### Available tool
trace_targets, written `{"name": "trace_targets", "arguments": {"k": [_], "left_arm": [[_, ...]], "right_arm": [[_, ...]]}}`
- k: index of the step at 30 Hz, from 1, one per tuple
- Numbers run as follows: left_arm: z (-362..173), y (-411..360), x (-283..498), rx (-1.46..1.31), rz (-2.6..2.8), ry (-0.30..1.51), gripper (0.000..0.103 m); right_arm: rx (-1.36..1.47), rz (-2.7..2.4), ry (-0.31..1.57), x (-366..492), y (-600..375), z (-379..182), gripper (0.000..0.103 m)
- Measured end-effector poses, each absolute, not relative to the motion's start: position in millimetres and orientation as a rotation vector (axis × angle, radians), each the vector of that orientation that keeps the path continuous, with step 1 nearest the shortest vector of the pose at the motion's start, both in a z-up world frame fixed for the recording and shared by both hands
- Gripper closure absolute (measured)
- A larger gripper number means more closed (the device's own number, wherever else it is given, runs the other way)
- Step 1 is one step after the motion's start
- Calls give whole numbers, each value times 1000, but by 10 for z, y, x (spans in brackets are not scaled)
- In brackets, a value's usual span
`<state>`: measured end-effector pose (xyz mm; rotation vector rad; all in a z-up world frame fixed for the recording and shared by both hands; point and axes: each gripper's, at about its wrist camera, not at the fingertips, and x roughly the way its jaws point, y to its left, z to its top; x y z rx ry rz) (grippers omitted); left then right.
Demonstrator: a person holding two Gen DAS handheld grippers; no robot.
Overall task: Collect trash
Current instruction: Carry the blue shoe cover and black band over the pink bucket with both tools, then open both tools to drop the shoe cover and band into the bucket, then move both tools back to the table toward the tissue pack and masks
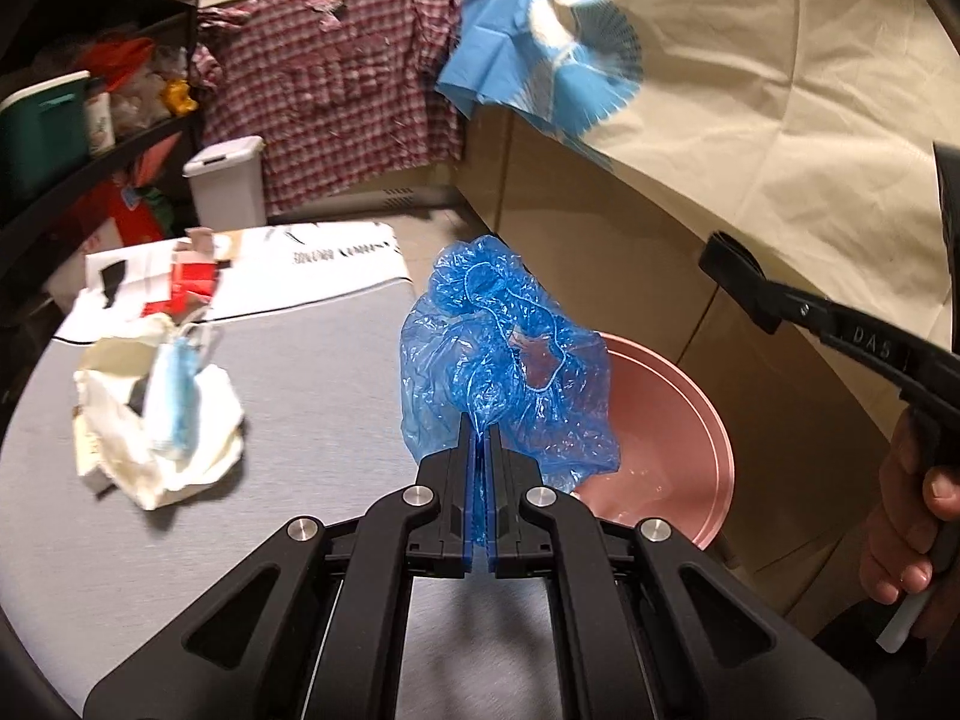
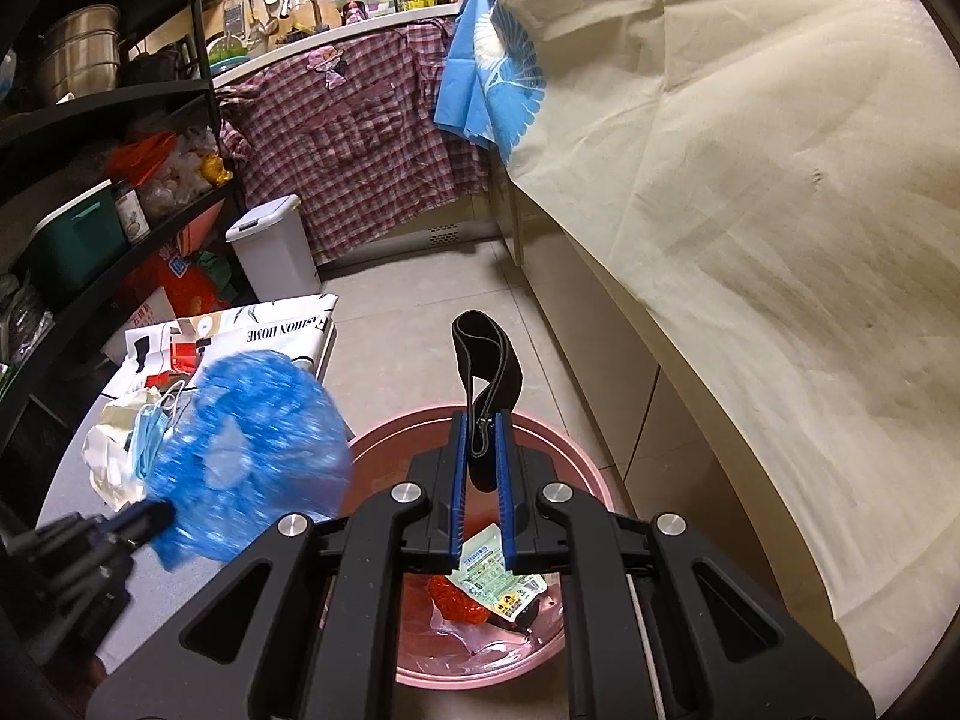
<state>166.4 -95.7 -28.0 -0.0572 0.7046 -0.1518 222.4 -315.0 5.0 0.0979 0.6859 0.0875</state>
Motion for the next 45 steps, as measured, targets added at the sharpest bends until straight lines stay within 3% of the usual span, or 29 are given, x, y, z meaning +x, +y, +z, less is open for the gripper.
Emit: {"name": "trace_targets", "arguments": {"k": [16,19,21,24,35,45], "left_arm": [[-726,-1301,2119,-47,-236,827,101],[-806,-1361,2198,-50,-272,870,100],[-857,-1380,2229,-54,-291,897,97],[-871,-1354,2223,-70,-292,899,86],[-711,-1248,2026,-98,-288,876,83],[-351,-659,1638,-150,-184,810,83]], "right_arm": [[73,80,756,2592,-3138,-293,92],[69,73,769,2658,-3137,-345,88],[69,61,789,2717,-3140,-409,78],[74,51,801,2757,-3147,-473,69],[101,50,799,2751,-3208,-482,64],[74,80,745,2494,-3128,-255,64]]}}
